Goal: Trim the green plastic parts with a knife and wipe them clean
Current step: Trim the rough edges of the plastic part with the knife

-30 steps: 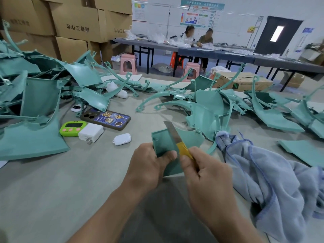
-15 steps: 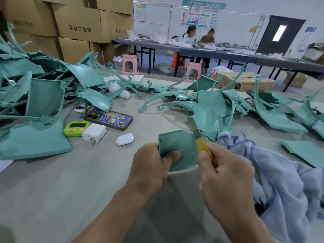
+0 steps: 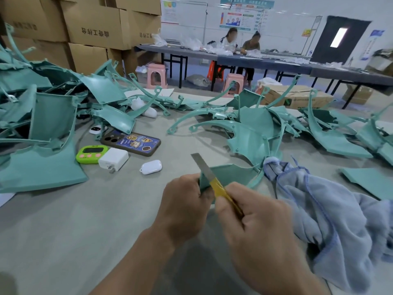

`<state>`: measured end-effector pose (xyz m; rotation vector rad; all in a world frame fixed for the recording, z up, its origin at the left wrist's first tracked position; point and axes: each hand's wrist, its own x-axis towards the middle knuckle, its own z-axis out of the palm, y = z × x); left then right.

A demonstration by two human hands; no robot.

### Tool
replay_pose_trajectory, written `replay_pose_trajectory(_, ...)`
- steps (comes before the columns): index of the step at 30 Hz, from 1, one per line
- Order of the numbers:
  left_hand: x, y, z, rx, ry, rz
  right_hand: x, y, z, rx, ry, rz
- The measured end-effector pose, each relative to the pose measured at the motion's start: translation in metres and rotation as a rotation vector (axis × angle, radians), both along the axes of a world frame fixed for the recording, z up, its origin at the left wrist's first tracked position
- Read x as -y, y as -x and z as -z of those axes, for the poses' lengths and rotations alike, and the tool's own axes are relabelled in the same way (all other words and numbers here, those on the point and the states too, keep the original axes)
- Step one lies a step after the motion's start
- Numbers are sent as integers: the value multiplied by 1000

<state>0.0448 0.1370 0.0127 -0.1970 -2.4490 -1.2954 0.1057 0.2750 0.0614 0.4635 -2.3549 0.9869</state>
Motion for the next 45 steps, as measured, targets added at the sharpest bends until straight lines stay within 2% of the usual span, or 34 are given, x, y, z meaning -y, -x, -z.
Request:
replay_pose_trajectory(5,2,2,-1,38,-27,-40,-18,10,-3,-31,77,194)
replay_pose_trajectory(10,2,-1,-6,30,11,-14,-6,6,6,-24,20,38)
replay_pose_trajectory(14,4,0,-6,57,-28,-26,-28,23,9,-53,123,272)
replay_pose_trajectory(16,7,0,-9,58,-70,-59,-42,32,12,-55,228,301)
replay_pose_trajectory(18,9,0,-11,89,-136,-44,-48,41,15,21,263,191)
replay_pose_trajectory(22,14,-3,-14,195,-437,157,-50,53,16,386,394,-135)
replay_pose_trajectory(24,14,-4,-17,192,-530,180,-51,55,16,403,471,-187)
replay_pose_trajectory(27,15,-2,-20,173,-725,190,-47,56,12,332,678,-215)
replay_pose_trajectory(30,16,1,-21,277,-939,244,-38,56,8,292,924,-269)
replay_pose_trajectory(32,11,0,-19,335,-987,313,-31,55,5,332,1127,-344)
replay_pose_trajectory(34,1,-4,-18,307,-998,393,-25,52,5,405,1228,-413)
replay_pose_trajectory(38,-7,-2,-24,202,-1147,329,-22,47,5,443,1181,-486)
replay_pose_trajectory(43,20,3,-48,-4,-1352,280,-40,50,9,408,1185,-271)
replay_pose_trajectory(45,35,4,-55,-126,-1330,180,-45,51,13,430,1184,-209)
